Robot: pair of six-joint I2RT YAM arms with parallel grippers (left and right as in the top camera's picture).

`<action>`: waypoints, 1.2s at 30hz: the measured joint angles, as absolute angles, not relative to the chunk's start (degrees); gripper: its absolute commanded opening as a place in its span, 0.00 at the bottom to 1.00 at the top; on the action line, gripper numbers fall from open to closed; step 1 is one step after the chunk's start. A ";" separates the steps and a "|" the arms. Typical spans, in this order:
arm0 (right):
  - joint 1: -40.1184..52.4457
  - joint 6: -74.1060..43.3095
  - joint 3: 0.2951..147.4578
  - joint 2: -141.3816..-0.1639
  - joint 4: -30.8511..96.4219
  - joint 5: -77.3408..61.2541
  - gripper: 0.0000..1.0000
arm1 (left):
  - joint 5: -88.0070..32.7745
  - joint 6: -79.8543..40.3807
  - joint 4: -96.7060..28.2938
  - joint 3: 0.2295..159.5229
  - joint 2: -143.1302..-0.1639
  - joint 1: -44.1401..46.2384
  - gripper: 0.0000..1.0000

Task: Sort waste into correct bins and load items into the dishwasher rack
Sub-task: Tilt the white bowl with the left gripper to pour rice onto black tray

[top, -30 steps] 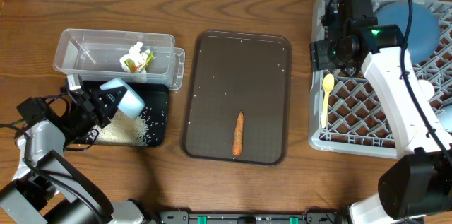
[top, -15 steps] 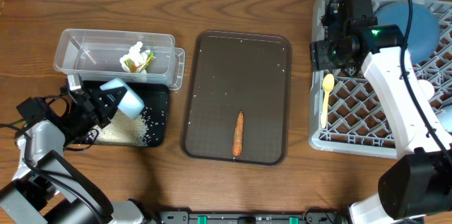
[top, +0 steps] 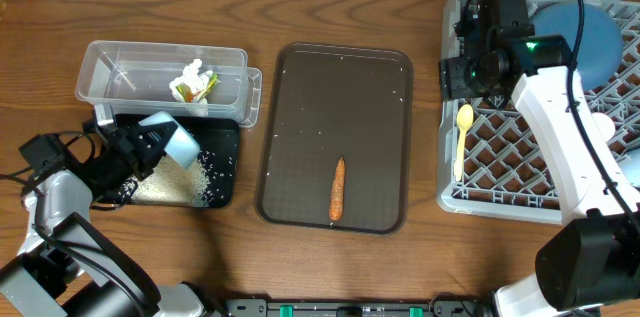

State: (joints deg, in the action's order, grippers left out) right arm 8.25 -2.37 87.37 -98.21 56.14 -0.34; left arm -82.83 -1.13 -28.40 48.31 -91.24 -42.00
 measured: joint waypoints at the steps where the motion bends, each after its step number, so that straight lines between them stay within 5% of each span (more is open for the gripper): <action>1: 8.25 -2.37 87.37 -98.21 56.16 -0.34 0.71 | -82.02 -1.98 -28.40 48.31 -91.24 -42.00 0.06; 28: 8.25 -2.37 87.37 -98.21 56.38 -0.34 0.71 | -85.60 -13.61 -14.39 48.27 -90.45 -39.72 0.06; 36: 8.25 -2.37 87.37 -98.21 55.99 -0.34 0.72 | -82.63 -18.26 -14.11 48.27 -88.07 -32.95 0.06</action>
